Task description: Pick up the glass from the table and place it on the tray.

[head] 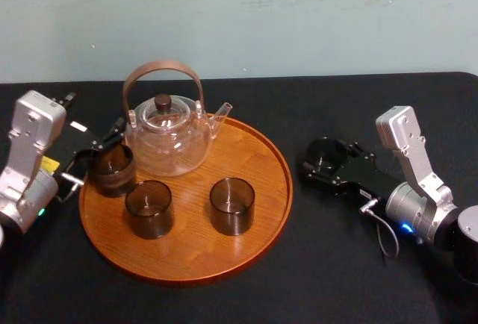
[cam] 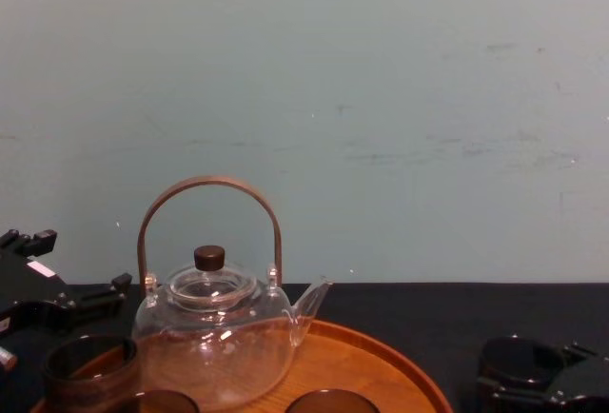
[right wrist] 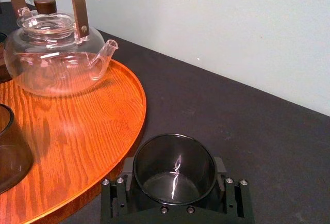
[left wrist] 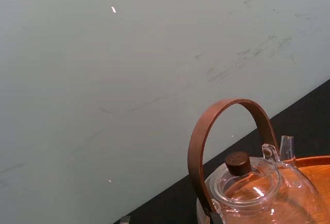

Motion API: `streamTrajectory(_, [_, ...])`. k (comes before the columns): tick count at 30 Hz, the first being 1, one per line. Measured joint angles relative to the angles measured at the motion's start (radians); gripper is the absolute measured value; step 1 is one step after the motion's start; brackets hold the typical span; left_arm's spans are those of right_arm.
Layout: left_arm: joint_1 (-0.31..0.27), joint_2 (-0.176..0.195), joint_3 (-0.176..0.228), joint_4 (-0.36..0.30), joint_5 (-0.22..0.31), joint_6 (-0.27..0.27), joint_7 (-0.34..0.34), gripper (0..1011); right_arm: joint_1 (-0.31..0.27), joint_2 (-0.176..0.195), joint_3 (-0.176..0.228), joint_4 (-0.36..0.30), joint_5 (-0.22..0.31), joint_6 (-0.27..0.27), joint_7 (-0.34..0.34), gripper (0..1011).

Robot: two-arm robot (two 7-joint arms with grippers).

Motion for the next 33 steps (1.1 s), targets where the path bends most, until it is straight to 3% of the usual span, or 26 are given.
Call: streamTrajectory(33, [0.000, 0.000, 0.000, 0.000, 0.000, 0.000, 0.000, 1002, -0.005, 0.002, 0.002, -0.006, 0.010, -0.004, 0.008, 908])
